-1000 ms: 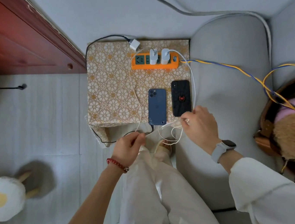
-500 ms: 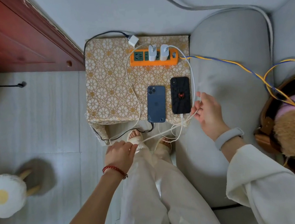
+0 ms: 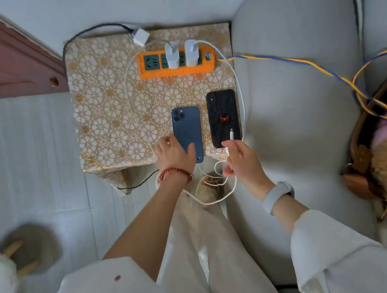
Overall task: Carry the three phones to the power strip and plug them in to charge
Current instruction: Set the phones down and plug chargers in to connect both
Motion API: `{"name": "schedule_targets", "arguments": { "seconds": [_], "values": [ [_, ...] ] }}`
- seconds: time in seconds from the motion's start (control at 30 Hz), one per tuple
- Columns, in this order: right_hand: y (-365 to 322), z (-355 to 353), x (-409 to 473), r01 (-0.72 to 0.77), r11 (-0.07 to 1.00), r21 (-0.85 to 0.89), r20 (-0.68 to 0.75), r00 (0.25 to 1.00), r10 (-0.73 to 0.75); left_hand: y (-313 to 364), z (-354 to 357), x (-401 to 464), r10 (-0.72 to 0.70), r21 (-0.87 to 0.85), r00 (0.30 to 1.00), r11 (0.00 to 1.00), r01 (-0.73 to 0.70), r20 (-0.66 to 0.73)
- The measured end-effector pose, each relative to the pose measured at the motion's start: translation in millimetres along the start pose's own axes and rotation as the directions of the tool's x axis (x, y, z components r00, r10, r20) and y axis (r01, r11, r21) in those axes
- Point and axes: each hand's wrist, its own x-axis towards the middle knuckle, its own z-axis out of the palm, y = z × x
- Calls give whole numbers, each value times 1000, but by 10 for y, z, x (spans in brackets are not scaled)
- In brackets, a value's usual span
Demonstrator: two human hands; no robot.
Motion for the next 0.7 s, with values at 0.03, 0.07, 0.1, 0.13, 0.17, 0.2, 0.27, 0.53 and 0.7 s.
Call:
{"name": "schedule_targets", "arguments": {
  "seconds": [0.03, 0.07, 0.1, 0.13, 0.17, 0.2, 0.27, 0.53, 0.7],
  "values": [
    [32, -3, 30, 14, 1000, -8, -24, 1000, -14, 66, 81, 67, -56, 15, 998, 998, 56, -15],
    [58, -7, 64, 33, 999, -16, -45, 998, -33, 127, 158, 127, -117, 29, 993, 993, 118, -32],
    [87, -13, 92, 50, 998, -29, -62, 997, -52, 178, 231, 172, -166, 44, 985, 985, 168, -54],
    [115, -22, 113, 60, 997, -47, -71, 995, -63, 220, 298, 199, -196, 61, 977, 978, 202, -81],
    [137, -25, 125, 62, 996, -59, -75, 995, -66, 245, 344, 213, -212, 70, 971, 973, 221, -112],
    [158, -32, 134, 59, 997, -57, -72, 995, -63, 262, 385, 227, -219, 73, 966, 970, 231, -141],
    [201, -46, 136, 65, 996, -67, -63, 996, -69, 264, 412, 246, -221, 64, 959, 970, 236, -178],
    [202, -46, 22, 75, 988, -136, 3, 997, -75, 258, 136, 243, -236, -55, 969, 971, 232, -71],
    [70, -19, -117, 252, 940, -228, -25, 964, -265, 311, -247, 187, -338, -552, 910, 724, 414, 238]
  ]
}}
